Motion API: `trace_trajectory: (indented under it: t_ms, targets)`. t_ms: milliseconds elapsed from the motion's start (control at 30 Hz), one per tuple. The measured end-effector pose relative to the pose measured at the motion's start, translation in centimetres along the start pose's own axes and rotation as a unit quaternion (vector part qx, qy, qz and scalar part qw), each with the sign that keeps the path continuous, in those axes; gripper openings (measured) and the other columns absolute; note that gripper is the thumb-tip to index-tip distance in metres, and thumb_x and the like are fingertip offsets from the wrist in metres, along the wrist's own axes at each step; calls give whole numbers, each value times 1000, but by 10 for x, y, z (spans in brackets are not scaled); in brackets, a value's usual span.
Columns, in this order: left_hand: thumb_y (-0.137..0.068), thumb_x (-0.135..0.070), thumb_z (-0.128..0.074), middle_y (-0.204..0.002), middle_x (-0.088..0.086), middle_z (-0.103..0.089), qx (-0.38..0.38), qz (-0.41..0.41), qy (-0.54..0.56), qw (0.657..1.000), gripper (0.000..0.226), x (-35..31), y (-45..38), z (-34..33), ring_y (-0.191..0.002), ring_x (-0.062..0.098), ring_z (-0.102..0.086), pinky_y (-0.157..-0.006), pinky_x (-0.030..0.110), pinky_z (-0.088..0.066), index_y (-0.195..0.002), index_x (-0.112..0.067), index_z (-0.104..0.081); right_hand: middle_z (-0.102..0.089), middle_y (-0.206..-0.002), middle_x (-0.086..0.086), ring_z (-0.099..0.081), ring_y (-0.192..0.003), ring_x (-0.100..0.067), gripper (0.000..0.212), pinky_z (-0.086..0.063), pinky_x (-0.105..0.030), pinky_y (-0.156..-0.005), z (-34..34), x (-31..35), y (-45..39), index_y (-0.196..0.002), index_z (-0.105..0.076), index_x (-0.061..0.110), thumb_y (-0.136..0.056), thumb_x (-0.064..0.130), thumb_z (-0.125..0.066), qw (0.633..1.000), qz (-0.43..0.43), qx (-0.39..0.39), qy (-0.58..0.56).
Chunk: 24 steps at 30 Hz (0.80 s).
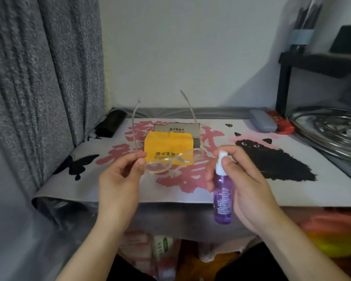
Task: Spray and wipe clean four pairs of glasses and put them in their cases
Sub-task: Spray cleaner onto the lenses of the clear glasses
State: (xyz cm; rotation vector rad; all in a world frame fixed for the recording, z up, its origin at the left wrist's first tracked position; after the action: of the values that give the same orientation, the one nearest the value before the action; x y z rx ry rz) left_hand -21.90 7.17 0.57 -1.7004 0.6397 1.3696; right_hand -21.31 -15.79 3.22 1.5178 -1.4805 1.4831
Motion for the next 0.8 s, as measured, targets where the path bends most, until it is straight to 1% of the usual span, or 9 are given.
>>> trace_trajectory:
  t_ms: [67,167,267,400,500,567,633,733,800]
  targets:
    - [-94,-12,-68,-94,-9,-78,-1,-12,12,1000,16,-4,9,0,-88,5,-70,-85,20,-53,-95,-25,-77,-64,-84,-18,-56,-70,-29,11,-51,-34,-67,-5,-7,11,-96,-62,17,-95,24,-55,998,-21,28,-43]
    - [-94,-12,-68,-86,-9,-77,-1,-13,48,999,17,-7,19,3,-76,5,-66,-76,16,-52,-92,-26,-77,-67,-94,-21,-59,-74,-29,19,-53,-34,-69,-8,-13,27,-99,-66,11,-90,27,-66,993,-46,47,-101]
    - [-93,-11,-68,-77,-11,-73,6,-22,39,999,21,-8,29,9,-70,4,-63,-72,10,-49,-88,-29,-78,-66,-89,-19,-60,-73,-29,24,-54,-36,-67,-8,-18,41,-102,-72,6,-88,22,-60,983,-89,36,-154]
    - [-92,-12,-69,-82,-13,-76,12,-23,18,1000,30,-6,44,16,-77,1,-67,-78,12,-49,-84,-40,-78,-62,-82,-15,-57,-70,-25,33,-50,-36,-64,-15,-18,52,-114,-70,-2,-92,19,-56,967,-129,66,-211]
    - [-92,-13,-70,-88,-13,-77,15,-19,3,1000,27,-2,52,18,-81,1,-68,-80,12,-50,-85,-37,-78,-61,-84,-13,-58,-74,-25,29,-51,-36,-68,-17,-18,53,-111,-68,0,-91,21,-69,951,-138,104,-255]
    - [-92,-11,-70,-89,-11,-77,20,-22,-5,1000,22,-2,57,19,-83,2,-69,-78,10,-49,-89,-32,-78,-61,-85,-13,-59,-75,-25,24,-51,-37,-70,-19,-20,53,-107,-68,4,-90,20,-70,950,-136,104,-259]
    - [-92,-11,-70,-91,-10,-77,28,-34,-18,999,20,-2,61,20,-86,2,-70,-78,9,-49,-93,-30,-76,-62,-85,-13,-59,-75,-25,17,-52,-37,-70,-22,-21,53,-103,-69,7,-90,17,-64,957,-131,88,-243]
    - [-92,-11,-69,-96,-9,-76,29,-68,-53,996,23,-1,63,23,-93,3,-70,-82,11,-48,-94,-33,-75,-63,-84,-14,-59,-74,-26,15,-53,-36,-69,-25,-20,54,-96,-71,12,-86,18,-61,971,-123,60,-196]
    - [-93,-12,-68,-99,-9,-74,26,-98,-73,992,24,1,64,26,-98,5,-70,-86,14,-49,-97,-35,-73,-64,-84,-16,-60,-73,-27,14,-54,-36,-67,-24,-18,57,-96,-69,14,-87,21,-60,976,-119,53,-176]
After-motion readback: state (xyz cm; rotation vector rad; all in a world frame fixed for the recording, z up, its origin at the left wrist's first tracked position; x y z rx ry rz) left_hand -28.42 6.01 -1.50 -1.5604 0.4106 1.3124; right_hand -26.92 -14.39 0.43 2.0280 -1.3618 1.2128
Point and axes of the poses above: each hand's wrist, its own y-axis away from the middle knuckle, its own z-axis out of the back of the hand, x = y × z, the point moved 2 cm from there along -y, towards the middle knuckle
